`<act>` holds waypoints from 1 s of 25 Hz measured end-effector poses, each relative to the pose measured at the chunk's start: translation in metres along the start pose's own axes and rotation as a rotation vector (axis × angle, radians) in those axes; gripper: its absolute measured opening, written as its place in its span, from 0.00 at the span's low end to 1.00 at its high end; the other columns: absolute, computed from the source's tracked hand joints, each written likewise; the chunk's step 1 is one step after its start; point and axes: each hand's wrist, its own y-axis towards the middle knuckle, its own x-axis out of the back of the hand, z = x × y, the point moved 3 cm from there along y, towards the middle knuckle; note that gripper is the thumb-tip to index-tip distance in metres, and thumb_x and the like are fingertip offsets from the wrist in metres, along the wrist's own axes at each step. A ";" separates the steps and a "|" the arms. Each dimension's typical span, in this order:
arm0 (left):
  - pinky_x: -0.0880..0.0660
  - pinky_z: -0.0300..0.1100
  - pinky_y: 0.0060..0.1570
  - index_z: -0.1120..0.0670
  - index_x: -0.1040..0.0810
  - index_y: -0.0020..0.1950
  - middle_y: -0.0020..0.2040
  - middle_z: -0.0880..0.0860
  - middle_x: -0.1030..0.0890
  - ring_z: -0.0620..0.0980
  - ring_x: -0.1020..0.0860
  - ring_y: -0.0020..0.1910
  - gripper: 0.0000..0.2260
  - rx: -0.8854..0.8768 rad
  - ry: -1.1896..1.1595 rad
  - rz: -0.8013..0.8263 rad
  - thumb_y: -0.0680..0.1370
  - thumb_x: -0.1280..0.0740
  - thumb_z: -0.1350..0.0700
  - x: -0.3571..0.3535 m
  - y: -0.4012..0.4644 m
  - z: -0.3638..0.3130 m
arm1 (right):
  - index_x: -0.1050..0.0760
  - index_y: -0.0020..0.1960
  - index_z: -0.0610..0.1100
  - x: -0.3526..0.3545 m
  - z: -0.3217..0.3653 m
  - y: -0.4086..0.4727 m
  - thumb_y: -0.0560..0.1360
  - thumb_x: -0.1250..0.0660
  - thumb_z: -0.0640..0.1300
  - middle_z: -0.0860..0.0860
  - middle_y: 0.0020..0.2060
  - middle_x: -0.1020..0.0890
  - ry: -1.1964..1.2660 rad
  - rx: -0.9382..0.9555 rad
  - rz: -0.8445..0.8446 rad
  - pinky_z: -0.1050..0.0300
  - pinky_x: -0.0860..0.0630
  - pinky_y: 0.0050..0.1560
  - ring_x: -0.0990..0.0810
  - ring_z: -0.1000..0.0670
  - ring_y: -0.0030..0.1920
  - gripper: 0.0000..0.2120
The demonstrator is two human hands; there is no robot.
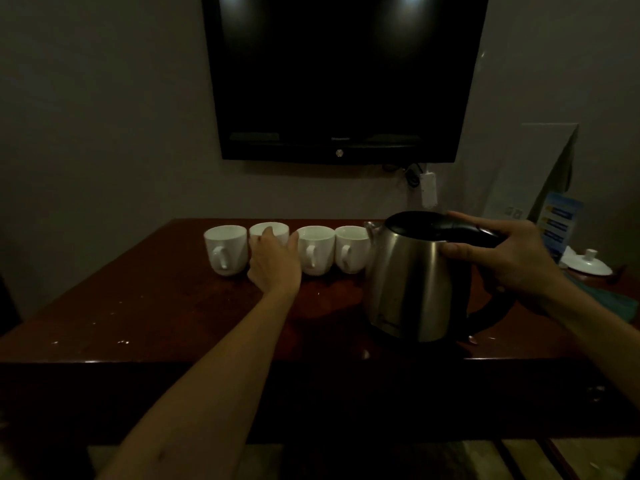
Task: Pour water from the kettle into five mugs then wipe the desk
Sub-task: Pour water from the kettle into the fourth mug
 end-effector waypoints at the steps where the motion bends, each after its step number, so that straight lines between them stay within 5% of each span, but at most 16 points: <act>1: 0.27 0.52 0.58 0.54 0.31 0.73 0.68 0.56 0.26 0.56 0.25 0.64 0.23 0.022 0.022 -0.009 0.80 0.35 0.46 0.005 0.001 0.003 | 0.26 0.69 0.45 -0.001 0.000 0.001 0.65 0.25 0.44 0.54 0.24 0.19 0.002 0.001 0.003 0.63 0.31 0.18 0.29 0.54 0.18 0.32; 7: 0.27 0.51 0.57 0.55 0.29 0.70 0.65 0.55 0.23 0.55 0.25 0.65 0.19 0.069 -0.024 0.034 0.81 0.34 0.52 0.011 0.009 0.024 | 0.25 0.69 0.45 -0.012 0.001 0.006 0.64 0.24 0.44 0.51 0.24 0.19 0.060 -0.022 0.039 0.63 0.32 0.18 0.30 0.54 0.18 0.33; 11: 0.27 0.50 0.58 0.55 0.28 0.70 0.66 0.55 0.23 0.55 0.24 0.65 0.19 0.104 -0.101 0.092 0.80 0.34 0.52 0.004 0.013 0.029 | 0.25 0.69 0.41 -0.023 0.001 0.015 0.68 0.24 0.36 0.63 0.25 0.20 0.076 -0.001 0.063 0.75 0.31 0.24 0.24 0.66 0.23 0.30; 15: 0.23 0.52 0.55 0.54 0.26 0.64 0.61 0.55 0.21 0.55 0.20 0.57 0.13 0.124 -0.117 0.119 0.81 0.35 0.51 -0.001 0.017 0.035 | 0.25 0.69 0.45 -0.039 0.002 0.019 0.64 0.23 0.45 0.54 0.36 0.16 0.081 0.023 0.112 0.68 0.29 0.23 0.25 0.60 0.22 0.34; 20: 0.28 0.52 0.54 0.55 0.29 0.71 0.65 0.57 0.25 0.57 0.24 0.63 0.21 0.144 -0.081 0.093 0.79 0.32 0.52 0.009 0.014 0.035 | 0.25 0.69 0.44 -0.052 0.004 0.025 0.67 0.23 0.39 0.47 0.47 0.18 0.107 0.038 0.089 0.75 0.30 0.25 0.24 0.68 0.25 0.31; 25: 0.27 0.57 0.58 0.53 0.31 0.71 0.67 0.56 0.26 0.59 0.25 0.64 0.30 0.092 0.005 0.089 0.73 0.26 0.44 0.023 0.011 0.044 | 0.24 0.68 0.45 -0.052 0.005 0.025 0.63 0.22 0.45 0.47 0.52 0.18 0.112 0.038 0.076 0.76 0.28 0.30 0.22 0.70 0.31 0.34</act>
